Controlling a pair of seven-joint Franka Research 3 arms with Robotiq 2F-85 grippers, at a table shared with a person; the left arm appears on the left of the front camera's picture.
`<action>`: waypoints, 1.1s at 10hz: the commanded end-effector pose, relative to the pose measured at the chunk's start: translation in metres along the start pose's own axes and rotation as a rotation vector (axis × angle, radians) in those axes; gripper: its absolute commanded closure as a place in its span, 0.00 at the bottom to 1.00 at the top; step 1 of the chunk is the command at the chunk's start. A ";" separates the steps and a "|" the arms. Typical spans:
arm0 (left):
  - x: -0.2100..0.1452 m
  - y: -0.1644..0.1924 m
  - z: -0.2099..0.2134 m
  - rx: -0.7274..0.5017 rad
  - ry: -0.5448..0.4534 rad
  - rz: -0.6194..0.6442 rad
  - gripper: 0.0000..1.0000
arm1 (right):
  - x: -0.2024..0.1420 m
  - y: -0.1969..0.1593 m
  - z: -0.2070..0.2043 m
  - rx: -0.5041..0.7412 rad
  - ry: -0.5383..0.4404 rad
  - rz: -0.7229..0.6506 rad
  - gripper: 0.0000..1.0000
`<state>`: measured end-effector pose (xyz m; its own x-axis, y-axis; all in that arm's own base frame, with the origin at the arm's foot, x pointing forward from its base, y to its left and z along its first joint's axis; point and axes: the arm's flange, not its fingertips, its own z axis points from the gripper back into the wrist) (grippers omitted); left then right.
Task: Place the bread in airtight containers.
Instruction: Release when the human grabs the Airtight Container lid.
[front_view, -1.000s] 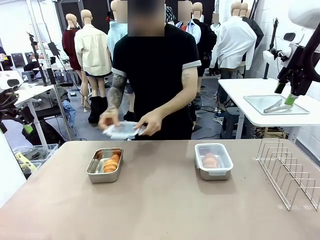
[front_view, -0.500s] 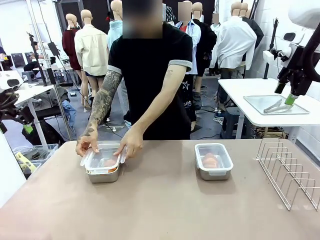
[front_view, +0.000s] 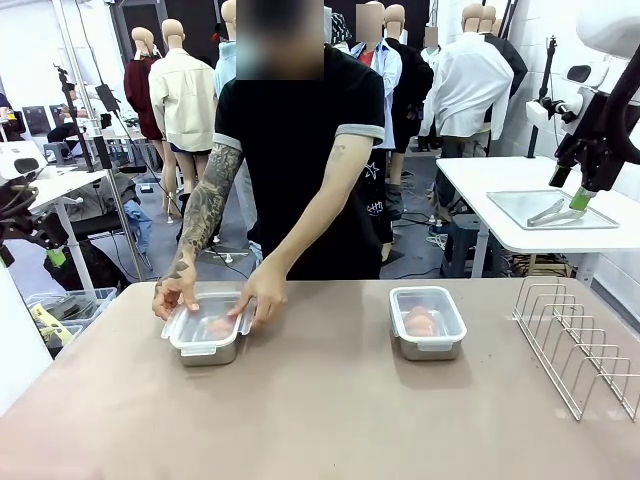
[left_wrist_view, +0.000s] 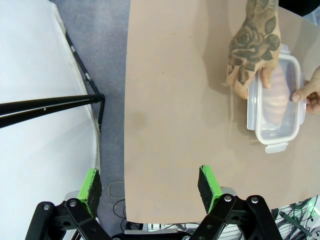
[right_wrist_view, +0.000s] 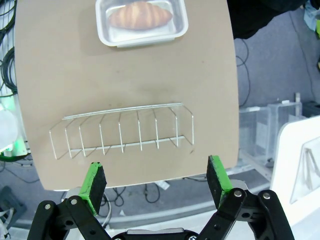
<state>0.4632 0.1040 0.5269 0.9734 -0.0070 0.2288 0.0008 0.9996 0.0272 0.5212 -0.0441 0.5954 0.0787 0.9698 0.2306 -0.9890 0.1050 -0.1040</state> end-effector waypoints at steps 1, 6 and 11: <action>-0.001 0.000 0.002 0.016 0.002 0.015 0.00 | 0.001 -0.001 0.001 0.012 0.009 -0.001 0.00; -0.001 0.000 0.002 0.016 0.002 0.015 0.00 | 0.001 -0.001 0.001 0.012 0.009 -0.001 0.00; -0.001 0.000 0.002 0.016 0.002 0.015 0.00 | 0.001 -0.001 0.001 0.012 0.009 -0.001 0.00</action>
<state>0.4632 0.1040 0.5269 0.9734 -0.0070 0.2288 0.0008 0.9996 0.0272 0.5212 -0.0440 0.5954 0.0785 0.9698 0.2308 -0.9890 0.1048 -0.1040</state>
